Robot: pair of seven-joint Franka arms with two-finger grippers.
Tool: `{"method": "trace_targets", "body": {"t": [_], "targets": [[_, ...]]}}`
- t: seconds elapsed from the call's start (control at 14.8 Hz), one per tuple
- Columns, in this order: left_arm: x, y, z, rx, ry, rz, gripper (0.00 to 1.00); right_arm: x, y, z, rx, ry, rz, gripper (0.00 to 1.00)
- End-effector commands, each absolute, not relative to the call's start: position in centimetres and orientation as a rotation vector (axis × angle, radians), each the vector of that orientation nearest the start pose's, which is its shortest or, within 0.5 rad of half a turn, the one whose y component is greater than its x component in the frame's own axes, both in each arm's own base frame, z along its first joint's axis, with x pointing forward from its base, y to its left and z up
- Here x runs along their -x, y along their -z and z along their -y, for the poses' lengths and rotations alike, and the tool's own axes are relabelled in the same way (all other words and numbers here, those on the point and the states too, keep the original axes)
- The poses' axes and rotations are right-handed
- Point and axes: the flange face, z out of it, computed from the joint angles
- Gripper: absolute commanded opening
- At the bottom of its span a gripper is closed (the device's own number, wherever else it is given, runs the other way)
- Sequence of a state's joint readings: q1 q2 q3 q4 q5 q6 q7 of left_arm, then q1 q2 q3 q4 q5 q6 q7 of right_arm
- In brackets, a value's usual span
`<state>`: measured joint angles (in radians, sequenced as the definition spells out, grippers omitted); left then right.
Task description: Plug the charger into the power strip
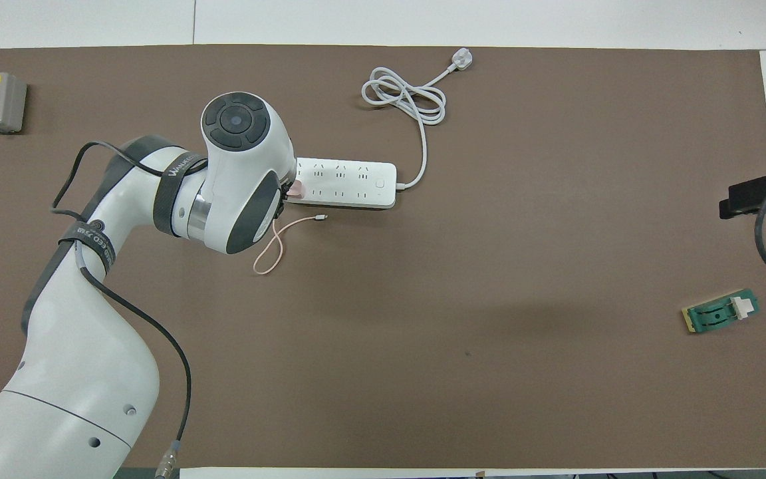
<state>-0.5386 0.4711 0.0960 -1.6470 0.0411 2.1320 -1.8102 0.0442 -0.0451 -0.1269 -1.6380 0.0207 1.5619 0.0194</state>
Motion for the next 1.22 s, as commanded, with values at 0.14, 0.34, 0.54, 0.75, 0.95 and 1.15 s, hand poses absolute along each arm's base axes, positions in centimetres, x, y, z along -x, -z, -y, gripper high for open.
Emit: {"method": "trace_targets", "body": {"t": [0.14,0.34,0.54,0.75,0.95,1.15], "targets": [[-60.9,-30.8,31.0,2.477,0.124,1.907,0.00,-53.4,-62.0,4.7,3.122,-0.040,-0.131,1.00],[-61.3,-31.7,30.5,2.490,0.127,1.910,0.17,-53.4,-61.9,4.6,3.122,-0.043,-0.129,1.00],[-62.5,-34.0,29.5,2.497,0.150,1.937,1.00,-53.3,-62.0,4.6,3.122,-0.043,-0.129,1.00],[-63.6,-37.2,27.8,2.486,0.130,1.933,1.00,-53.3,-62.0,4.6,3.122,-0.043,-0.129,1.00],[-63.9,-41.2,26.4,2.509,0.085,1.875,1.00,-53.3,-62.0,4.6,3.122,-0.043,-0.129,1.00],[-63.5,-47.8,22.3,2.697,0.001,1.662,1.00,-53.3,-61.9,4.6,3.122,-0.045,-0.129,1.00]]}}
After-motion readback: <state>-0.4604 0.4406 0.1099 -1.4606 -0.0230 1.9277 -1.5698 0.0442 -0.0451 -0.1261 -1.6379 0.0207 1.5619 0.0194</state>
